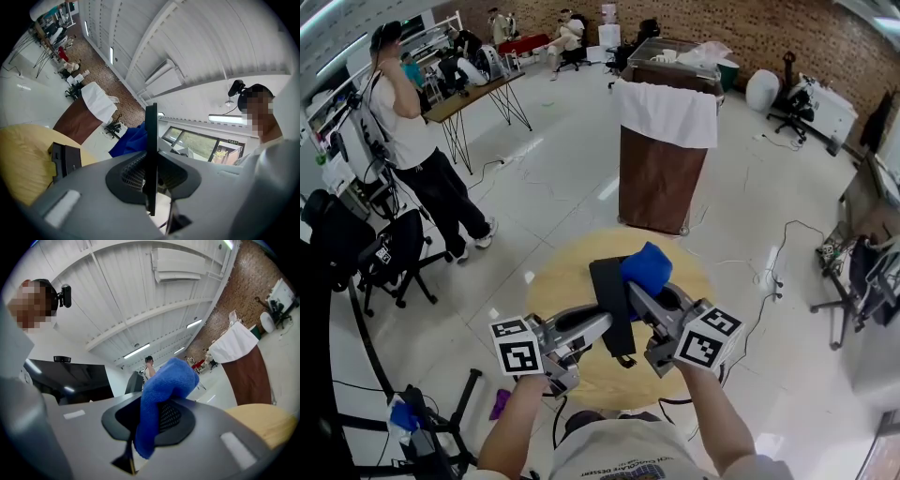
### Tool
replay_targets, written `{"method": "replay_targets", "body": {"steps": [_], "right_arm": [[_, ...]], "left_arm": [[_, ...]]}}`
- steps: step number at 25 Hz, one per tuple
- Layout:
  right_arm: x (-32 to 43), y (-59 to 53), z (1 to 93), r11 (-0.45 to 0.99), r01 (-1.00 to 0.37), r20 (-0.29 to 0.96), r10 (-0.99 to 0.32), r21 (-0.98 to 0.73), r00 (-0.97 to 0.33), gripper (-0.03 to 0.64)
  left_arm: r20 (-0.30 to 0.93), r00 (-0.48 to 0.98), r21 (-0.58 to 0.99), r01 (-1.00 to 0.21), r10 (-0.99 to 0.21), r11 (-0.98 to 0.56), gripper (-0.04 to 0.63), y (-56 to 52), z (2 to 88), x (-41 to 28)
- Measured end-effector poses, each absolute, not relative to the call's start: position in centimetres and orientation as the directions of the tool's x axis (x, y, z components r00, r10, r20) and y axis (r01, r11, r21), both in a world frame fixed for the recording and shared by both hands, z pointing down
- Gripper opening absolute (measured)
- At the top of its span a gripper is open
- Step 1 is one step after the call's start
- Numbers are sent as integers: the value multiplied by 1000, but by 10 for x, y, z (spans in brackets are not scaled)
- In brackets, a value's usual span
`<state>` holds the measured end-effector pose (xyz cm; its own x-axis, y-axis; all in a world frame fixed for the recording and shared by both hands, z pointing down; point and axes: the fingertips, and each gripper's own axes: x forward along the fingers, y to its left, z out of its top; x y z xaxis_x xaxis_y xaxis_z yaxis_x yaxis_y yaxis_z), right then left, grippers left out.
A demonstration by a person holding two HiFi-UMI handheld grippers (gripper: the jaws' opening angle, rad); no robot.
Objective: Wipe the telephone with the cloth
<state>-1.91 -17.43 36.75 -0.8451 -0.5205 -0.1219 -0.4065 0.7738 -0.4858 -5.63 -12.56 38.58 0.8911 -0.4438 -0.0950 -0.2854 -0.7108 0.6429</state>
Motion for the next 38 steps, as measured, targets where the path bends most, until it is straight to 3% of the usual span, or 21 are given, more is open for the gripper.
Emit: {"method": "replay_targets", "body": {"steps": [20, 26, 38], "right_arm": [[-2, -188, 340, 786, -443, -167, -552, -430, -817, 60], [15, -189, 351, 754, -600, -90, -639, -266, -764, 60], [28, -161, 387, 755, -593, -9, -620, -280, -784, 60]], "left_arm": [[-51, 919, 656, -265, -391, -707, 63, -104, 409, -32], [-37, 896, 662, -309, -442, -683, 63, -118, 426, -39], [29, 843, 714, -393, -537, -579, 63, -173, 505, -70]]}}
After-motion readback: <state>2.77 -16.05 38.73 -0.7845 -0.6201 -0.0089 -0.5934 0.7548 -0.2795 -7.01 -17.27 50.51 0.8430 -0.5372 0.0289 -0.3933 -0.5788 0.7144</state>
